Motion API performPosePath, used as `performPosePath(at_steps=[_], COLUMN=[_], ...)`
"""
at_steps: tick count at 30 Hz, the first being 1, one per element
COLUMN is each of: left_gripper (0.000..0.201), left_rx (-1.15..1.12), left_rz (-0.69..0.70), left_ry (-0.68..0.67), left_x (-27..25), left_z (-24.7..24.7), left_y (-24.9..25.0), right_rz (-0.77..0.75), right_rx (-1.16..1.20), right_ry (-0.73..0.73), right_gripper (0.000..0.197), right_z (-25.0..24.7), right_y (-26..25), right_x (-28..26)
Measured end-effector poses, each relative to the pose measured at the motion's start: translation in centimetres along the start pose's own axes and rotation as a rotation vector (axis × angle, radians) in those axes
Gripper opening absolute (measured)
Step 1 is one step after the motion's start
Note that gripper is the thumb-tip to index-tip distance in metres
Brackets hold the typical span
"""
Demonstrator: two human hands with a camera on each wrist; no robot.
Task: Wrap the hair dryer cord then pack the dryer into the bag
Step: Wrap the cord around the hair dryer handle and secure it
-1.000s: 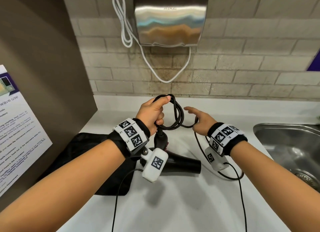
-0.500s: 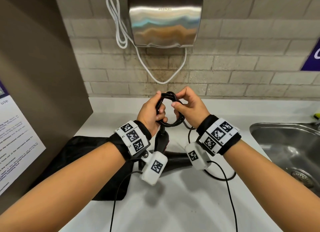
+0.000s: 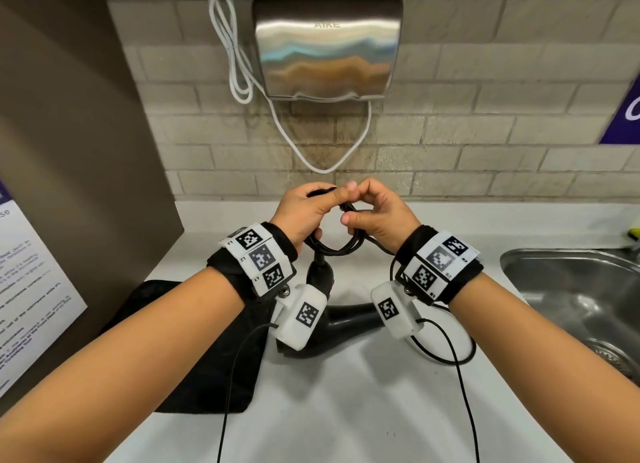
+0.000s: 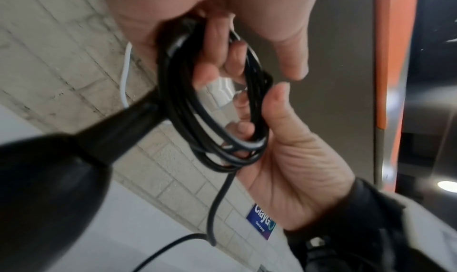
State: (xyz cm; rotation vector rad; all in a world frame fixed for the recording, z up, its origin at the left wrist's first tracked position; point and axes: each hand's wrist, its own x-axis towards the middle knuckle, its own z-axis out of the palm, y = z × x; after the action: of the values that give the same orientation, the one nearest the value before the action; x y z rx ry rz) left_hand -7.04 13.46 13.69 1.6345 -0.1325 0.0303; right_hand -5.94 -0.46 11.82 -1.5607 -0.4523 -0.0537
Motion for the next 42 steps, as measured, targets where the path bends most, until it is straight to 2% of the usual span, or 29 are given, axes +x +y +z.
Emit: performPosePath(at_steps=[3,5,7,10,12,13,16,21,23,27,30,33,37,42], left_gripper=[0.014,0.014,0.017,0.015,0.014,0.014,0.019,0.029,0.028,0.012,0.013,0.011,0.014,0.016], left_rx=[0.006,-0.045,-0.091,-0.120,-0.116,-0.116,-0.104,-0.116,-0.135,-0.173,-0.132,-0.109,-0.013,0.017], left_rz=[0.027,0.023,0.011,0.001,0.000,-0.002,-0.018,-0.059,-0.071,-0.137,-0.148,-0.167,-0.177,-0.182], left_ry=[0.091,0.124,0.134,0.067,0.007,-0.021,-0.085,-0.142,-0.170,-0.228,-0.271,-0.281,-0.348,-0.370], left_x=[0.6,0.7,0.7,0.6,0.4,0.4,0.4,0.7,0.8,0.8,0.9,0.8,0.8,0.8], left_z=[0.3,0.2,-0.1,-0.6,-0.8,-0.9,-1.0,-1.0,-1.1,-1.3,-1.2,-1.0,-1.0,-1.1], left_y=[-0.4,-0.5,-0.4,-0.2,-0.1,0.0,0.0,0.2,0.3,0.6,0.7,0.9,1.2,1.5], right_rz=[0.028,0.122,0.238,0.302,0.256,0.233,0.174,0.074,0.024,-0.036,-0.087,-0.203,-0.352,-0.373], right_rx=[-0.089,-0.257,-0.236,-0.141,-0.257,-0.327,-0.469,-0.685,-0.777,-0.866,-0.908,-0.988,-1.176,-1.303], right_ry=[-0.071,-0.209,-0.314,-0.300,-0.265,-0.253,-0.238,-0.134,-0.085,-0.046,-0.001,0.043,0.030,0.046], right_gripper=[0.026,0.021,0.017,0.014,0.033,0.034,0.019,0.014,0.014,0.013,0.014,0.016,0.018,0.021], right_z=[0.0,-0.6,-1.3,-2.3,-2.9,-3.1,-3.4,-3.7,-3.5,-3.2,-3.0,-2.9,-2.7,-2.8], right_y=[0.3,0.6,1.2,1.5,1.1,0.5,-1.2,-2.6,-2.8,-2.5,-2.5,-3.0,-4.1,-5.0], right_x=[0.1,-0.2,-0.4,-0.2,0.2,0.3,1.0,2.1,2.2,2.2,2.4,2.4,2.3,1.9])
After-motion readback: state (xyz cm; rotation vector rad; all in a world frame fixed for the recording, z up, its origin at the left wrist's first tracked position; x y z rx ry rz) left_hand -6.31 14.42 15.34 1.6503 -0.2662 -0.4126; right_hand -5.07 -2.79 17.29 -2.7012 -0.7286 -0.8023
